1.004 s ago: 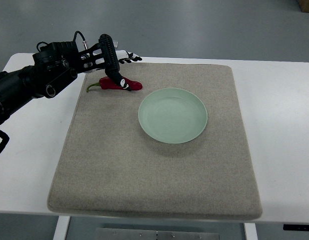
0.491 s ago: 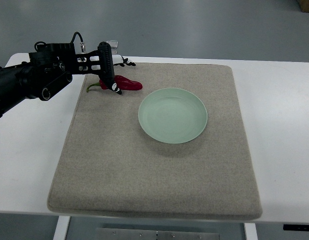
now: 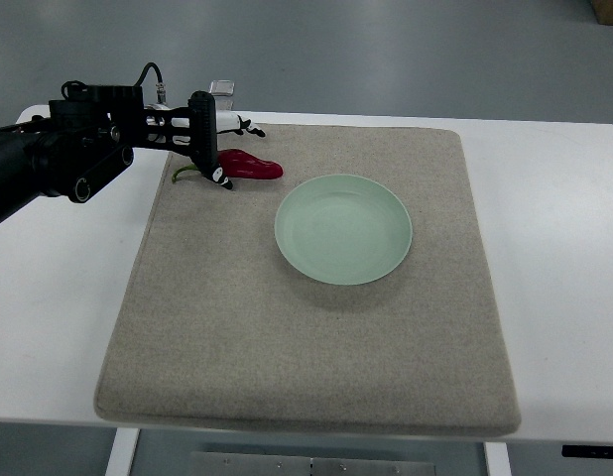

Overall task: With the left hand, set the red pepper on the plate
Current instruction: 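Close the left hand fingers around the red chili pepper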

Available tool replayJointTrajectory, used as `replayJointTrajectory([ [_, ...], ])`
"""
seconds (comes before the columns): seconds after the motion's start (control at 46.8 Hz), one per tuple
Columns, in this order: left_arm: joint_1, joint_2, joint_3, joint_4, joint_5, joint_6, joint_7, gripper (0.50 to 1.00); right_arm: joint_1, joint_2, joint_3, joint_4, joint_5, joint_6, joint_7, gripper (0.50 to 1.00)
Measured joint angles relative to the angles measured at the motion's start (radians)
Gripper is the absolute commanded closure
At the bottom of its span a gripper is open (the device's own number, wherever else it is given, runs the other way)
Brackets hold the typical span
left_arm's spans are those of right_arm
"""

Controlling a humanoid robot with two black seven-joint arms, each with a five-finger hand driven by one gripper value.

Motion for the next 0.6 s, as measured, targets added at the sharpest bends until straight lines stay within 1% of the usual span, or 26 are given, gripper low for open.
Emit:
replayJointTrajectory([
  [0.15, 0.0, 0.0, 0.008, 0.0, 0.001, 0.0, 0.0, 0.566, 0.0, 0.0, 0.001, 0.0, 0.0, 0.0, 0.0, 0.568],
  [0.363, 0.002, 0.0, 0.018, 0.0, 0.001, 0.0, 0.0, 0.643, 0.0, 0.0, 0.0, 0.0, 0.0, 0.0, 0.0, 0.568],
  [0.406, 0.002, 0.0, 0.018, 0.0, 0.001, 0.0, -0.001, 0.666, 0.0, 0.0, 0.0, 0.0, 0.0, 0.0, 0.0, 0.568],
  [0.491, 0.002, 0.0, 0.018, 0.001, 0.001, 0.0, -0.001, 0.684, 0.0, 0.0, 0.0, 0.0, 0.0, 0.0, 0.0, 0.568],
  [0.556, 0.004, 0.0, 0.018, 0.001, 0.001, 0.0, 0.0, 0.718, 0.0, 0.0, 0.0, 0.0, 0.0, 0.0, 0.0, 0.568],
  [0.598, 0.004, 0.0, 0.018, 0.001, 0.001, 0.0, 0.0, 0.726, 0.0, 0.0, 0.0, 0.0, 0.0, 0.0, 0.0, 0.568],
])
